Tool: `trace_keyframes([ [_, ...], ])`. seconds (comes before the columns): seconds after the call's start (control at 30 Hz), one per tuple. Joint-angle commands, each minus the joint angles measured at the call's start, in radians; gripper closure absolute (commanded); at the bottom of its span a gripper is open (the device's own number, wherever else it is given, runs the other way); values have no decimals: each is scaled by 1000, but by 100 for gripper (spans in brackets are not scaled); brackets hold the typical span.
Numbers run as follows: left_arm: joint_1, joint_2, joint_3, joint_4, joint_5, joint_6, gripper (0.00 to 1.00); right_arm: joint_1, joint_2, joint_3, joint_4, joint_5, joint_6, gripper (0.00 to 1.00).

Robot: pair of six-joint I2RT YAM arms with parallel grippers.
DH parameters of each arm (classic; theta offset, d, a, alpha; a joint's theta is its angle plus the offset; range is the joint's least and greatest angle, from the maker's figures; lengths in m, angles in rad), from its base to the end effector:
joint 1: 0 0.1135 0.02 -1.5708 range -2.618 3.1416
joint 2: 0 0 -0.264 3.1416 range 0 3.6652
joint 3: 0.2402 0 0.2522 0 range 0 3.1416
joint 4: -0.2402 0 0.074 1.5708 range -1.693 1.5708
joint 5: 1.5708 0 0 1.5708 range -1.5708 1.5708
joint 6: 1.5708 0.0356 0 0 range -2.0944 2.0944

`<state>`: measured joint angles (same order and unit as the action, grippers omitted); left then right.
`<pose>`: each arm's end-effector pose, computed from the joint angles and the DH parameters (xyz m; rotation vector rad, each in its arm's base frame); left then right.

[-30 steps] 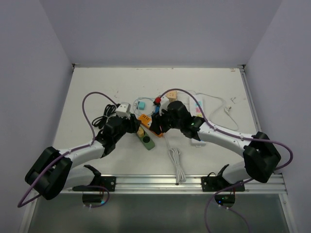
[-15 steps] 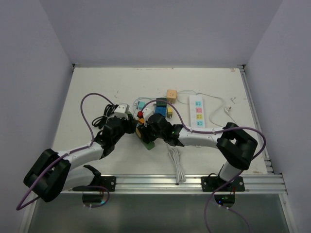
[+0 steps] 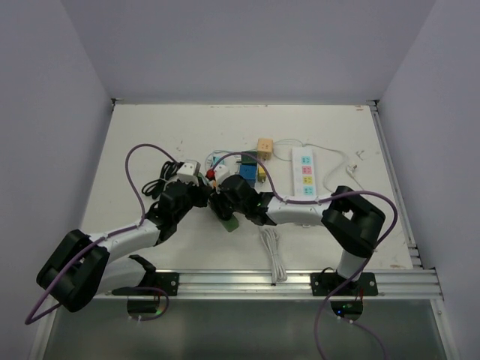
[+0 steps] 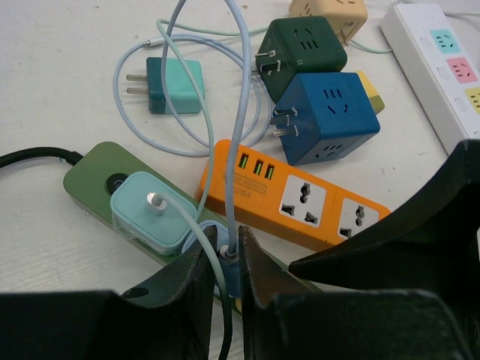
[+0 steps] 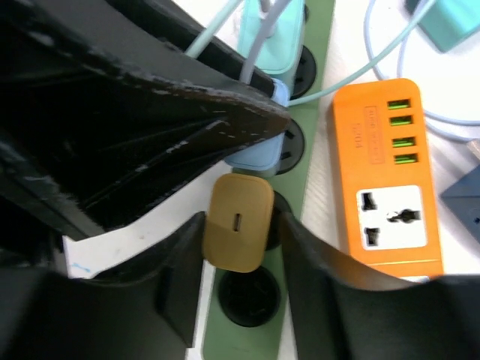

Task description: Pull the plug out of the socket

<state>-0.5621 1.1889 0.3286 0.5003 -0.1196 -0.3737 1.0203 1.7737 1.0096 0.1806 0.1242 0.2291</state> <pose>0.1962 -0.1186 0.1734 0.1035 1.9591 -0.5071 0.2040 0.3239 0.1857 -0.7825 2.0654 0.5833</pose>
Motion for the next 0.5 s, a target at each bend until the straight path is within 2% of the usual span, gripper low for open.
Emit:
trace_keyframes([
  [0.0, 4, 17, -25, -31, 11, 18, 80, 4, 3, 26, 68, 46, 21, 56],
  [0.07, 2, 21, -23, -34, 12, 18, 83, 4, 3, 26, 62, 52, 21, 67],
  [0.1, 2, 21, -22, -34, 12, 18, 86, 6, -6, 26, 59, 57, 22, 78],
  [0.17, 4, 21, -23, -34, 8, 18, 89, 6, -22, 21, 49, 60, 22, 86],
  [0.2, 2, 20, -23, -34, 9, 18, 94, 4, -39, 18, 49, 60, 26, 88],
  [0.3, 4, 25, -23, -34, 6, 18, 100, -8, -74, 14, 39, 36, 35, 93],
  [0.47, 4, 41, -13, -52, -23, 18, 100, -69, -120, 7, 46, -76, 102, 98],
])
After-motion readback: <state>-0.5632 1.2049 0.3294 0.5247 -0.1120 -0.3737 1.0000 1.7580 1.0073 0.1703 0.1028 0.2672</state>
